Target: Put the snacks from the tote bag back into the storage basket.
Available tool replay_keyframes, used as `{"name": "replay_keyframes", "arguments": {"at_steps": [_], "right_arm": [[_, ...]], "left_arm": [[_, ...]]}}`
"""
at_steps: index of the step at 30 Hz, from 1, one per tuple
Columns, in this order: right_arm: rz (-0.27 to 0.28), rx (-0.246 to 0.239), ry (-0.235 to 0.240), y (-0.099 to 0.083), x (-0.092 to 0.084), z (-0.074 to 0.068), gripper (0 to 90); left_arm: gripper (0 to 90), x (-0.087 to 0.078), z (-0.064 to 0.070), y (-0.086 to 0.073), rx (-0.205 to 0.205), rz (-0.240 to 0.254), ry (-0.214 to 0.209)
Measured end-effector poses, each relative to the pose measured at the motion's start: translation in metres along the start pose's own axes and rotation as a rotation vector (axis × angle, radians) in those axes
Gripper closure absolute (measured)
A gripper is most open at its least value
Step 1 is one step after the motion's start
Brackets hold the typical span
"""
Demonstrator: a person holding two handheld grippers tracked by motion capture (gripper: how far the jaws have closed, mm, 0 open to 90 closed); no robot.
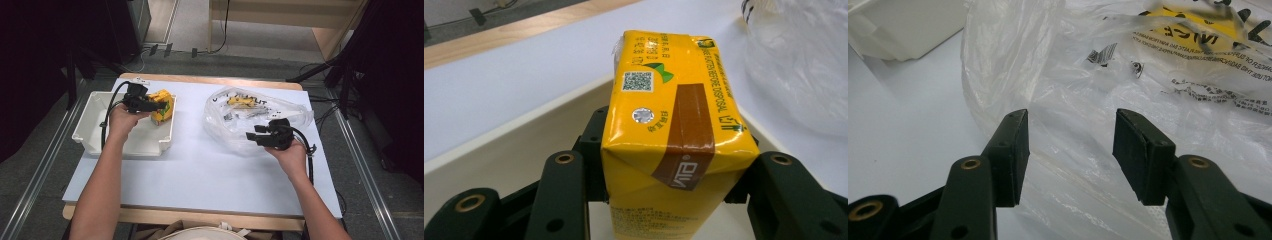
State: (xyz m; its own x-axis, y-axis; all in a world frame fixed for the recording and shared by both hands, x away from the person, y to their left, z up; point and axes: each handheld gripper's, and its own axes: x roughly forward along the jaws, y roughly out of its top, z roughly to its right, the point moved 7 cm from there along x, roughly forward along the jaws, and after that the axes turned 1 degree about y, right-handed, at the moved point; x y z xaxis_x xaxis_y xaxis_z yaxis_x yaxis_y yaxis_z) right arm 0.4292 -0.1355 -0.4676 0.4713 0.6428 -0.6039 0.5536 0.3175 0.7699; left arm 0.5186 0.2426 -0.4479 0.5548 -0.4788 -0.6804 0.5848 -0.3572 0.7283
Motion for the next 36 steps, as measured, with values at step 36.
{"name": "replay_keyframes", "arguments": {"at_steps": [36], "right_arm": [[-0.007, -0.003, 0.005, -0.001, -0.001, 0.0, 49.5]], "left_arm": [[41.5, -0.002, 0.01, -0.016, -0.045, -0.002, 0.009]]}}
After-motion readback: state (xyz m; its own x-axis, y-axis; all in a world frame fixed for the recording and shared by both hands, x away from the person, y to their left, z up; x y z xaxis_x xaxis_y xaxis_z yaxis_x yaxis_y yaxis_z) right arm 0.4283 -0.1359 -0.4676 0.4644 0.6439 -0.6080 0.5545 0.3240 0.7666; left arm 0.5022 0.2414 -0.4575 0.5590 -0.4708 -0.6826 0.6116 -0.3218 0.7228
